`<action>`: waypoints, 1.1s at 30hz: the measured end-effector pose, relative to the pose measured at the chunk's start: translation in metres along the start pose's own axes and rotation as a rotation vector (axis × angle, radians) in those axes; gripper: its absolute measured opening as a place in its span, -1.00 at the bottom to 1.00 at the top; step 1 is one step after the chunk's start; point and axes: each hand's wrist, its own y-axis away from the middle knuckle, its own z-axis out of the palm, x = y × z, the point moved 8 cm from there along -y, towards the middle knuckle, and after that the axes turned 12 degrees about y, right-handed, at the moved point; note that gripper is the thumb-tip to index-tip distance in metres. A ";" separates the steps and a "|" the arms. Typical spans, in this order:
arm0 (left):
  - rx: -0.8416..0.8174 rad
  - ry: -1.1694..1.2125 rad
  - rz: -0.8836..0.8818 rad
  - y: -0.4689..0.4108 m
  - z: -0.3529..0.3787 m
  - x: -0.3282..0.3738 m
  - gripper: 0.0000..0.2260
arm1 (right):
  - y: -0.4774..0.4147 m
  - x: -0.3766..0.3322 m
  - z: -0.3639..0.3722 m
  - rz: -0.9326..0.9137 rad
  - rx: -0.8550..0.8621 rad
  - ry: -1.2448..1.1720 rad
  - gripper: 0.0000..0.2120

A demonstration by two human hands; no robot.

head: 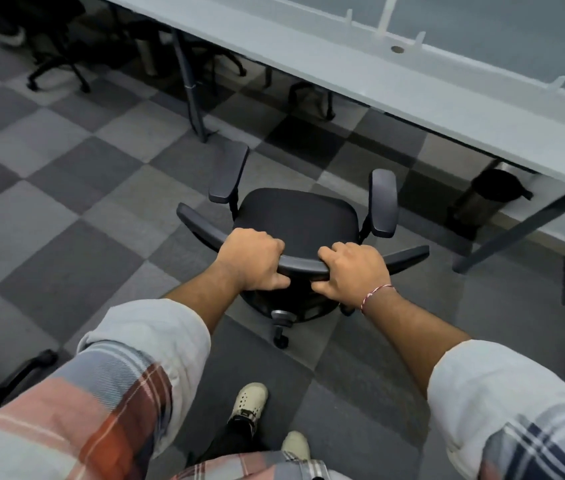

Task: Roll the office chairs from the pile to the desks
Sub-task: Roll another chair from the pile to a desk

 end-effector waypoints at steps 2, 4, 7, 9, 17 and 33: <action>0.014 0.009 -0.049 0.008 -0.001 -0.014 -0.58 | -0.015 -0.008 -0.005 -0.052 0.024 -0.002 -0.57; 0.024 0.012 -0.091 0.015 -0.003 -0.028 -0.58 | -0.030 -0.017 -0.008 -0.103 0.051 -0.002 -0.58; 0.034 0.023 -0.154 0.024 -0.003 -0.057 -0.59 | -0.056 -0.035 -0.012 -0.168 0.084 -0.002 -0.57; 0.037 0.022 -0.198 0.030 -0.004 -0.079 -0.59 | -0.078 -0.048 -0.016 -0.197 0.118 -0.002 -0.56; 0.056 0.050 -0.295 0.050 -0.010 -0.170 -0.57 | -0.158 -0.102 -0.037 -0.284 0.227 -0.044 -0.56; 0.067 0.058 -0.478 0.058 -0.026 -0.353 -0.58 | -0.331 -0.194 -0.074 -0.410 0.322 -0.114 -0.50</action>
